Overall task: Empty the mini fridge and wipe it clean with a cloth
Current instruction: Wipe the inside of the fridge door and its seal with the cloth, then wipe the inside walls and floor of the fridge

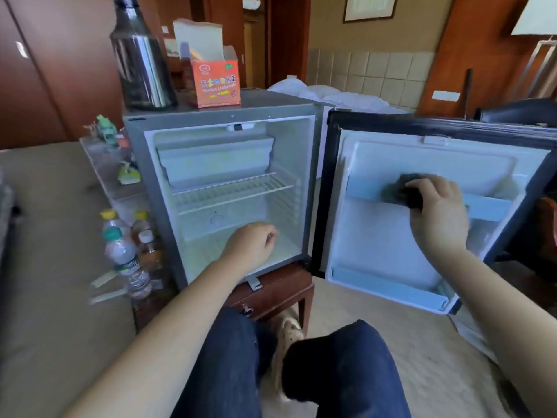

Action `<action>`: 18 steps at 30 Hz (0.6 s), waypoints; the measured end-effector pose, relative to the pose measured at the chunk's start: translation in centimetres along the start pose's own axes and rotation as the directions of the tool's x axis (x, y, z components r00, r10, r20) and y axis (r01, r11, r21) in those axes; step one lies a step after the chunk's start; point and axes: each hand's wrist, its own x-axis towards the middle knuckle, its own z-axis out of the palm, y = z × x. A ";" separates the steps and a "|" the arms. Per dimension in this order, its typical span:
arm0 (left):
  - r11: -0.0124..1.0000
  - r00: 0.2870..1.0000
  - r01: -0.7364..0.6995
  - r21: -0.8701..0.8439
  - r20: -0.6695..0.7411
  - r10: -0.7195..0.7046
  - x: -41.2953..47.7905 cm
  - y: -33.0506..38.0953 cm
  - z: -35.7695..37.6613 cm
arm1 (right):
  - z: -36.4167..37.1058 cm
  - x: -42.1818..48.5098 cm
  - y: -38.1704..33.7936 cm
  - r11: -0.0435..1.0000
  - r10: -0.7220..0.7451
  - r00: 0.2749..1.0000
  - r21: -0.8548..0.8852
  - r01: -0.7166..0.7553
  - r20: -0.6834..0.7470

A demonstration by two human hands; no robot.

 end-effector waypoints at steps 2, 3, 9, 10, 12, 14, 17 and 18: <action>0.996 0.996 0.091 0.008 0.017 -0.091 -1.5 -3.0 0.6 | 2.6 -1.6 -4.3 0.984 -0.143 0.989 0.110 0.138 0.043; 0.992 0.991 0.129 0.007 0.033 -0.129 -2.1 -4.5 1.2 | 4.3 -2.6 -6.5 0.970 -0.174 0.979 0.191 0.152 0.105; 0.961 0.958 0.275 0.005 0.085 -0.275 -2.1 -12.9 6.5 | 16.4 -7.2 -15.6 0.928 -0.103 0.864 0.359 -0.094 0.493; 0.954 0.947 0.300 0.014 0.115 -0.300 -1.7 -14.1 7.7 | 18.5 -7.6 -16.3 0.934 -0.071 0.844 0.332 -0.131 0.532; 0.944 0.929 0.329 0.030 0.169 -0.330 -0.8 -16.1 9.8 | 22.4 -7.6 -17.3 0.940 0.000 0.798 0.271 -0.205 0.602; 0.948 0.936 0.319 0.016 0.149 -0.318 0.2 -17.2 11.5 | 25.8 -7.1 -17.8 0.933 0.038 0.760 0.249 -0.259 0.649; 0.950 0.949 0.309 -0.042 0.074 -0.305 1.6 -17.6 12.1 | 30.1 -6.1 -18.0 0.895 0.083 0.745 0.279 -0.348 0.662; 0.960 0.961 0.277 -0.045 0.016 -0.276 1.8 -17.6 11.8 | 31.1 -6.0 -17.9 0.880 0.104 0.743 0.287 -0.379 0.661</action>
